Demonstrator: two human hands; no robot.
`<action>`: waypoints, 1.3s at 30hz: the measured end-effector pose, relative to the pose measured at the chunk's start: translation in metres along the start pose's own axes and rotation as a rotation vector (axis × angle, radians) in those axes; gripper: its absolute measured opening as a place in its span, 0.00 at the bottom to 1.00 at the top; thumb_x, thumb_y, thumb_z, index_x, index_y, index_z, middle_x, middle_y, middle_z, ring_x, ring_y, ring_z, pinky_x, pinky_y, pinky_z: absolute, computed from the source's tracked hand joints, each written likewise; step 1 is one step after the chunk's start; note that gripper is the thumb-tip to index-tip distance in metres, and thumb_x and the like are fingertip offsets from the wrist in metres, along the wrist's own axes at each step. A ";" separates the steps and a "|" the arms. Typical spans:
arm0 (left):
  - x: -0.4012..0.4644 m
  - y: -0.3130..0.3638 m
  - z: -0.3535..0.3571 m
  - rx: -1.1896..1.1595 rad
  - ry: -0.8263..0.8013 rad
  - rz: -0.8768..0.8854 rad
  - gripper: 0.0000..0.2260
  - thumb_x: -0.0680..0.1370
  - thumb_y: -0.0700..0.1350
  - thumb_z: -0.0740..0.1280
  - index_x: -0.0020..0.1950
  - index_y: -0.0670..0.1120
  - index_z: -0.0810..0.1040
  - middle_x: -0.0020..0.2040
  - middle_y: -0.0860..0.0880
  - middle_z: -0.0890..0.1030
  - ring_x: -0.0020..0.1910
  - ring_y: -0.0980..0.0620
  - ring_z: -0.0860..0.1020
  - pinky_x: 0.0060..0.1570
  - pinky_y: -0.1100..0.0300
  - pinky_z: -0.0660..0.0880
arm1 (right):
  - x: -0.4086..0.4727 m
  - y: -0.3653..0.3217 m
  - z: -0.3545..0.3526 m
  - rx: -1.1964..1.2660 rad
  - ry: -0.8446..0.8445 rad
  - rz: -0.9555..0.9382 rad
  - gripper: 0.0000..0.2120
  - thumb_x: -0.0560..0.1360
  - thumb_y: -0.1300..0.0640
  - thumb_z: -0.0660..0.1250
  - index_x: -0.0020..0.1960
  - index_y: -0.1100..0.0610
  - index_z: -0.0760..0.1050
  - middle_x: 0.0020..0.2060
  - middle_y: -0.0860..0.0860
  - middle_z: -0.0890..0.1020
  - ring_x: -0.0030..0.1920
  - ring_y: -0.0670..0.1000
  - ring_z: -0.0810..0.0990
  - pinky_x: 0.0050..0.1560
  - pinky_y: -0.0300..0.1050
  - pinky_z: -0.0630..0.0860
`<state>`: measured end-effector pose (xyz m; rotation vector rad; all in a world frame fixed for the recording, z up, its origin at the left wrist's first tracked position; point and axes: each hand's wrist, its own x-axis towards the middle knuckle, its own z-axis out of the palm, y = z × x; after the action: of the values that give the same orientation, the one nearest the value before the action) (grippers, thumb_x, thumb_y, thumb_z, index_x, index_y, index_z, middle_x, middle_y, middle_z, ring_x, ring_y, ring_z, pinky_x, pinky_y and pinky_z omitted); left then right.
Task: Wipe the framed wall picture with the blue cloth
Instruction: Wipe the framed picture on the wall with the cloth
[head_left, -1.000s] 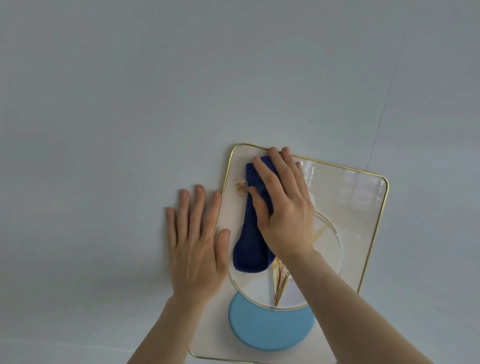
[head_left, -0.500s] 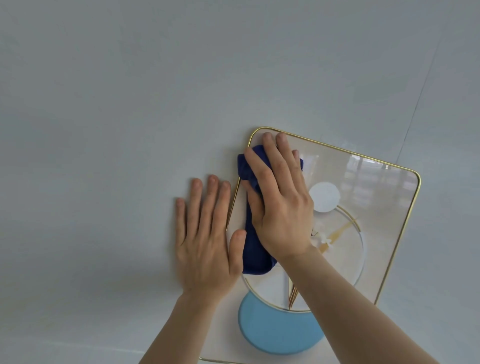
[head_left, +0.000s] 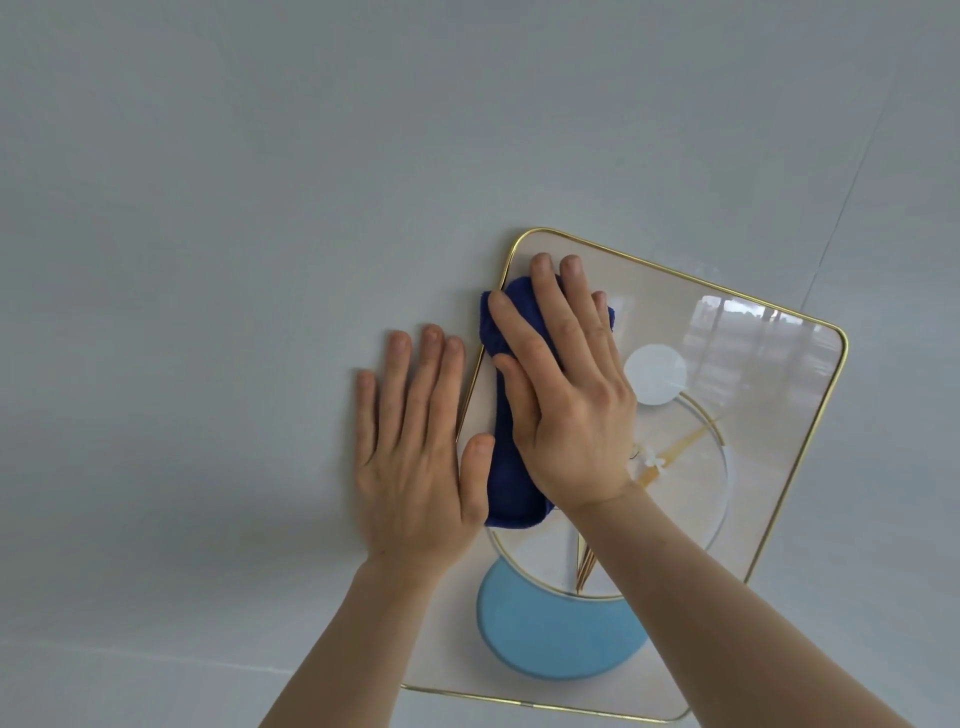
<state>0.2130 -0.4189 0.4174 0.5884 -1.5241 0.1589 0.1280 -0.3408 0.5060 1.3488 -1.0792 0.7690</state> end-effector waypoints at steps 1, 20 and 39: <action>0.000 0.000 0.000 0.003 -0.001 0.002 0.29 0.84 0.55 0.44 0.82 0.44 0.60 0.83 0.47 0.61 0.84 0.46 0.55 0.82 0.44 0.51 | -0.001 0.001 0.000 0.000 -0.005 -0.007 0.16 0.86 0.56 0.61 0.71 0.57 0.78 0.75 0.61 0.74 0.79 0.63 0.67 0.77 0.65 0.68; -0.001 0.000 -0.002 0.064 -0.035 0.017 0.27 0.85 0.55 0.45 0.83 0.48 0.60 0.83 0.46 0.59 0.84 0.44 0.54 0.82 0.42 0.50 | -0.048 0.001 -0.008 0.041 -0.096 -0.045 0.15 0.85 0.57 0.64 0.69 0.56 0.80 0.73 0.60 0.75 0.78 0.62 0.68 0.73 0.65 0.72; -0.003 -0.002 0.001 0.114 -0.018 0.030 0.27 0.85 0.55 0.47 0.83 0.48 0.58 0.84 0.46 0.58 0.84 0.44 0.52 0.82 0.42 0.49 | -0.171 0.010 -0.050 -0.014 -0.306 -0.017 0.19 0.81 0.61 0.69 0.71 0.52 0.77 0.74 0.56 0.74 0.80 0.59 0.67 0.75 0.60 0.72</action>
<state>0.2129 -0.4203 0.4139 0.6594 -1.5490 0.2658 0.0660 -0.2649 0.3565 1.4936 -1.3073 0.5515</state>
